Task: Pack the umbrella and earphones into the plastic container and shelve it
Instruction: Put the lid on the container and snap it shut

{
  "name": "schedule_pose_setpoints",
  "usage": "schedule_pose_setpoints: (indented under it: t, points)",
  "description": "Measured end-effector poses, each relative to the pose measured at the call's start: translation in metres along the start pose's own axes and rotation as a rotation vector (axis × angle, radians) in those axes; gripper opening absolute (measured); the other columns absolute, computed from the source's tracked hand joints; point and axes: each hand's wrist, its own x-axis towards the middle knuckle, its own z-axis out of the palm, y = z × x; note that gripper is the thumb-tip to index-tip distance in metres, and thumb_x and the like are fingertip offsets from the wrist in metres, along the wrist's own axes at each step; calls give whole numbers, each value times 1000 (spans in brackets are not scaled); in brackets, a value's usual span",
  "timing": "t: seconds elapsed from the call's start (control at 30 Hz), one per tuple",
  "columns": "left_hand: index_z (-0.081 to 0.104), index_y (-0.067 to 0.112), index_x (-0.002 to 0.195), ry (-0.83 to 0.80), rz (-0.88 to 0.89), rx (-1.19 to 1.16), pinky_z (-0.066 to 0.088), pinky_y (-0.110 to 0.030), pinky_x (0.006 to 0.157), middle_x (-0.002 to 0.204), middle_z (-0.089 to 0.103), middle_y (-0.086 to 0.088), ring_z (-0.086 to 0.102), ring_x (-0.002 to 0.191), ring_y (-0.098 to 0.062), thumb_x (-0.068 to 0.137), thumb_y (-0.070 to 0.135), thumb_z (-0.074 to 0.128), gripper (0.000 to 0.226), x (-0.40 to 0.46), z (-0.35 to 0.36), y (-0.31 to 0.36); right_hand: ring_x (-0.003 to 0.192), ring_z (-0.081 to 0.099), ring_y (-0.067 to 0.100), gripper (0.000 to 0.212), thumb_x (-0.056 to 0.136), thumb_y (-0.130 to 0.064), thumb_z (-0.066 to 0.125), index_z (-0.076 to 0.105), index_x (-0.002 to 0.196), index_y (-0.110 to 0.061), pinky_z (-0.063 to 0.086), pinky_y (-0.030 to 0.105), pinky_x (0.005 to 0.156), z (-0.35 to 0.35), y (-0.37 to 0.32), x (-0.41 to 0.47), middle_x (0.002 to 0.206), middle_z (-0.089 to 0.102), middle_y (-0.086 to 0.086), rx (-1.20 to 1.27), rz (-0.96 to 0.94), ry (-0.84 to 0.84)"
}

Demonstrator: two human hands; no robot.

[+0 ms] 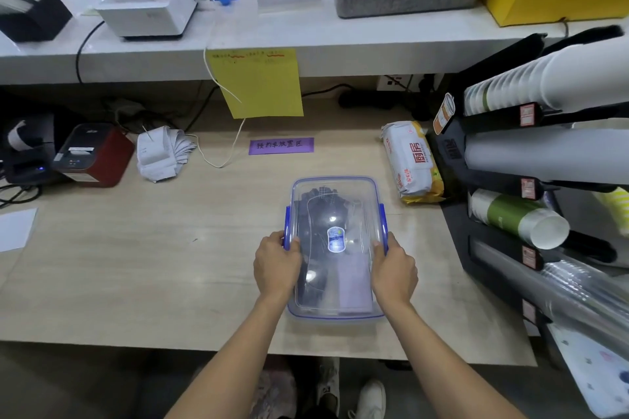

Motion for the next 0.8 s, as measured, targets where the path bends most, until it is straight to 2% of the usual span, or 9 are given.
schedule_pose_setpoints:
  t: [0.17,0.33,0.4,0.43,0.53,0.63,0.7,0.73,0.8]
  points:
    - [61,19,117,-2,33,7,53,-36,82,109,67,4,64,96,-19,93,48,54,38,20,-13,-12,96,63,43,27,101,-22,47,60,124,-13,46,38,72,-6,-18,35,102,70,21,-58,-76,-96]
    - [55,14,127,83,198,-38,46,-36,99,126,53,-4,50,118,-22,100,28,51,31,65,-25,-7,91,60,46,21,93,-5,44,61,105,-7,46,39,70,-6,-51,73,96,67,23,-94,-242,-241]
    - [53,11,131,70,201,-28,43,-37,103,133,53,-7,46,124,-23,100,24,50,34,85,-30,-8,90,61,45,25,91,-3,43,62,106,-9,52,38,75,-2,-61,85,95,69,21,-101,-304,-294]
    - [52,11,135,42,186,-25,42,-39,106,136,52,-8,45,127,-24,100,26,50,38,94,-32,-10,91,62,44,29,90,-2,44,64,109,-11,54,43,78,2,-66,91,96,70,19,-102,-340,-315]
    - [46,12,144,-83,139,-22,40,-42,110,143,52,-8,48,131,-25,102,35,49,48,114,-35,-21,105,63,40,38,94,-6,50,67,125,-21,52,39,86,15,-77,105,111,73,13,-130,-425,-336]
    - [44,20,148,-221,19,-138,43,-34,105,139,57,-3,56,121,-20,101,41,49,51,125,-36,-32,118,61,31,42,97,-7,53,65,132,-27,48,33,92,32,-87,114,125,71,4,-136,-458,-312]
    - [50,28,144,-308,-84,-256,41,-33,107,134,61,3,58,117,-16,100,44,48,47,128,-36,-38,121,56,30,41,99,-11,54,64,133,-32,45,34,91,41,-92,117,125,70,4,-178,-509,-286]
    - [57,28,138,-354,-139,-349,43,-37,110,132,64,4,60,117,-17,99,44,48,43,128,-35,-40,123,52,30,40,101,-16,53,61,135,-34,43,35,92,43,-94,117,125,68,4,-226,-522,-283]
    - [68,24,122,-471,-217,-530,50,-45,105,124,71,-2,67,114,-21,96,47,46,41,127,-35,-45,133,42,31,40,105,-28,47,50,144,-33,39,40,103,43,-94,115,138,59,5,-309,-502,-299]
